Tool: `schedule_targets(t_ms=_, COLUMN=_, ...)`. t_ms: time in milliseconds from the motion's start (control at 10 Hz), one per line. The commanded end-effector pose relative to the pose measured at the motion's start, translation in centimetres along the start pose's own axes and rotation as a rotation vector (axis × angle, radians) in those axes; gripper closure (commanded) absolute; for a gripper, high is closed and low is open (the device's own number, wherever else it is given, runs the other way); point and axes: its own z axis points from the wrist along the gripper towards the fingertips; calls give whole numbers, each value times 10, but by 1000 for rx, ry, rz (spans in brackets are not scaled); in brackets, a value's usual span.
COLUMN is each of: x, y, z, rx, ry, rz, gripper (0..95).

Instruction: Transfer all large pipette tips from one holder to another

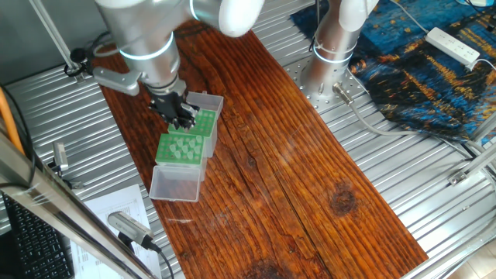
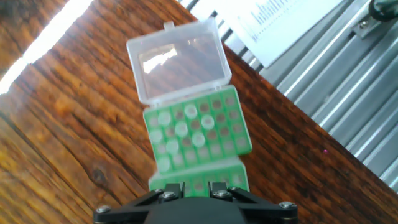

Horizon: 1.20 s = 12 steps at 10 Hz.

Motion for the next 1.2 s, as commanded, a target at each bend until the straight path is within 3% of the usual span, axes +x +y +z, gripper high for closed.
schedule_targets(t_ms=100, x=13, y=9, z=9, rx=3, ry=-13, rz=38, gripper=760)
schedule_targets(t_ms=500, x=19, y=14, z=32, rx=6, ry=-29, rz=72, gripper=760)
schedule_targets(t_ms=800, x=16, y=15, z=38, rx=0, ry=-34, rz=66, gripper=760)
schedule_targets(t_ms=1200, x=18, y=20, z=44, rx=16, ry=-35, rz=75, gripper=760)
